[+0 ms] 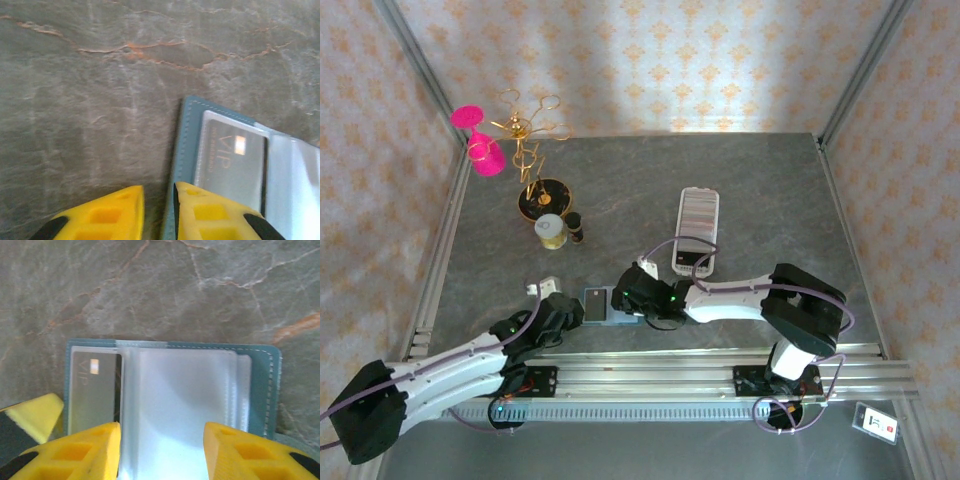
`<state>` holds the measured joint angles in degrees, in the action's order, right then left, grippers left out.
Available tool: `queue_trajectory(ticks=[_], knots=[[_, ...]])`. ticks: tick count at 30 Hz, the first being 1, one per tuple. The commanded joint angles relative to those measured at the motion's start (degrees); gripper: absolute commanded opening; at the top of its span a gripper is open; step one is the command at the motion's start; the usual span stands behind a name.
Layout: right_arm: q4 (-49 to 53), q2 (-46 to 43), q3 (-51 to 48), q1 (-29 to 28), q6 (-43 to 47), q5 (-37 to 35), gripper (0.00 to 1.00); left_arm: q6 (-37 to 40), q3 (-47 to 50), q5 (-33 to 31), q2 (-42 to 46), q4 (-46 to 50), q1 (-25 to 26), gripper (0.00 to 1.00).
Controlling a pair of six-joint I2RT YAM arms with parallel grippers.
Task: Put the credit cards into the card holder
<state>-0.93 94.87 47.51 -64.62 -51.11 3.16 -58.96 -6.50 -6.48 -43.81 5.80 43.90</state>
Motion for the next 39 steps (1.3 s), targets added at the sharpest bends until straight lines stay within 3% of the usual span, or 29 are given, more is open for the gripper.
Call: queue_trajectory(ticks=[1,24,39], knots=[[3.7,1.4,0.3,-0.4,0.6,-2.6,0.47,1.5,-0.5,2.1,-1.8,-3.6,0.4,0.21],[-6.1,4.0,0.9,-0.4,-1.2,5.4,0.50,0.8,2.8,10.8,-7.4,-15.4,0.6,0.11],[-13.5,-0.7,-4.0,-0.4,-5.3,2.7,0.49,-0.1,3.5,16.0,-10.1,-24.4,3.0,0.09]])
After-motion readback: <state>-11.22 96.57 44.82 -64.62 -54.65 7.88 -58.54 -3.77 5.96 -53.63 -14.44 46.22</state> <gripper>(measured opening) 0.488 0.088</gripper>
